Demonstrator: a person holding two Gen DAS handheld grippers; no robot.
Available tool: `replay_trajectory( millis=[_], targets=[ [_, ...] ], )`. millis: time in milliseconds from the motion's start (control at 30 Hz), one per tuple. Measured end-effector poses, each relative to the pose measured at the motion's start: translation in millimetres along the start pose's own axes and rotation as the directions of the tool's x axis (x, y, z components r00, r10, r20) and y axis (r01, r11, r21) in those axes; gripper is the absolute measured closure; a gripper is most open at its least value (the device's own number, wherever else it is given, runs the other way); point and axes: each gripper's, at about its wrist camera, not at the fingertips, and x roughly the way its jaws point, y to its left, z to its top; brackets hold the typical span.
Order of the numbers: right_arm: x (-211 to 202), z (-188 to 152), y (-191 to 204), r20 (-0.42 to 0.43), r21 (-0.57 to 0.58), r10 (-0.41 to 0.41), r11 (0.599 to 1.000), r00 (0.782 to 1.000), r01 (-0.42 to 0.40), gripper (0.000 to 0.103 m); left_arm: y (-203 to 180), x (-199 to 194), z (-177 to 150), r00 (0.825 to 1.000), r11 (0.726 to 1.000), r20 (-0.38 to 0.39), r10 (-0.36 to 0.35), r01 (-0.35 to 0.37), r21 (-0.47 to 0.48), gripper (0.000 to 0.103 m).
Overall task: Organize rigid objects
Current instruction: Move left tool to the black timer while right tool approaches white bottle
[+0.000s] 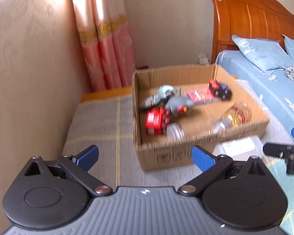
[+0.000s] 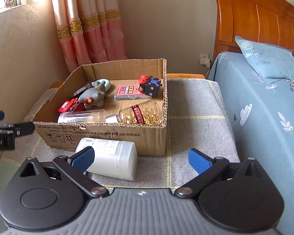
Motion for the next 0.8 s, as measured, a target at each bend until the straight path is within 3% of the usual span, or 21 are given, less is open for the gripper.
replay_trajectory(
  millis=[300, 467, 800],
  targets=[
    [18.6, -0.8, 5.4, -0.034, 0.022, 0.034, 0.999, 0.999, -0.033, 0.0, 4.3, 17.0, -36.7, 0.996, 0.997, -0.092, 0.001, -0.008, -0.077, 0.002],
    [35.2, 6.0, 25.6, -0.065, -0.006, 0.067, 0.998, 0.996, -0.068, 0.0, 13.8, 7.1, -43.9, 0.998, 0.995, -0.066, 0.022, -0.028, -0.098, 0.002],
    [60.4, 8.3, 52.1, -0.081, -0.039, 0.008, 0.999, 0.997, -0.011, 0.0, 22.0, -0.4, -42.5, 0.999, 0.994, -0.042, 0.033, -0.037, -0.101, 0.002]
  ],
)
